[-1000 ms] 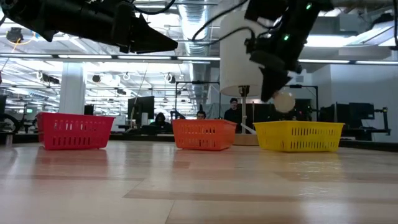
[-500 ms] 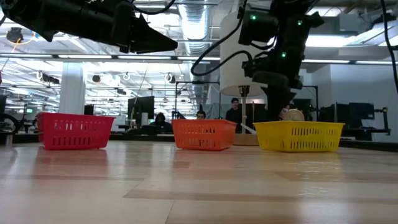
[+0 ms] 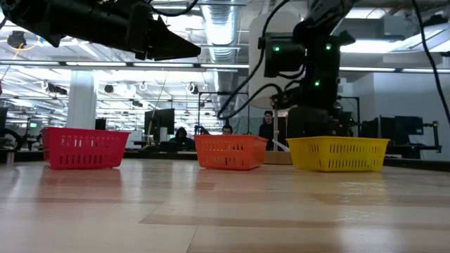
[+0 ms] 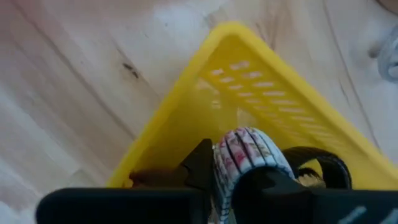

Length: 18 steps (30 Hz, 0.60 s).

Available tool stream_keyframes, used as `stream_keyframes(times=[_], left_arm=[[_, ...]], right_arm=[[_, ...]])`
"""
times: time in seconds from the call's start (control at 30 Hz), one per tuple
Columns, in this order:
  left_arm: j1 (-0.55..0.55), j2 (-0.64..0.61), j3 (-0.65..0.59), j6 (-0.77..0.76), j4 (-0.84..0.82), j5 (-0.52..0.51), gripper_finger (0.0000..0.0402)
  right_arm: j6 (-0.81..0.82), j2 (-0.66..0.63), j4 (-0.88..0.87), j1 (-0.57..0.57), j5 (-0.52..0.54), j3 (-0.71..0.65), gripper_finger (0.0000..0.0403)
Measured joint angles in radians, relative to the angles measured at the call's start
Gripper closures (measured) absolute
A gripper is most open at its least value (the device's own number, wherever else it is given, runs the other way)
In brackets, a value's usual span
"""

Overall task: Pick & Place Office items
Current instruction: Put the white wrist watch into the yellow bin, then return to Home Position

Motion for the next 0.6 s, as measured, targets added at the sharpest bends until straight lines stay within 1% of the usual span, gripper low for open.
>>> stream_keyframes(times=[0.1, 0.23, 0.43, 0.6], left_arm=[[0.000, 0.000, 0.000, 0.000, 0.000, 0.000, 0.0257], [0.000, 0.000, 0.000, 0.000, 0.000, 0.000, 0.0257], [0.000, 0.000, 0.000, 0.000, 0.000, 0.000, 0.0257], [0.000, 0.000, 0.000, 0.000, 0.000, 0.000, 0.0257]], right_arm=[[0.000, 0.014, -0.031, -0.012, 0.000, 0.033, 0.0348], [0.000, 0.010, -0.028, -0.016, 0.001, 0.069, 0.0327], [0.008, 0.002, -0.039, 0.008, 0.004, 0.093, 0.0305], [0.071, 0.002, -0.169, 0.028, 0.004, 0.093, 0.0287]])
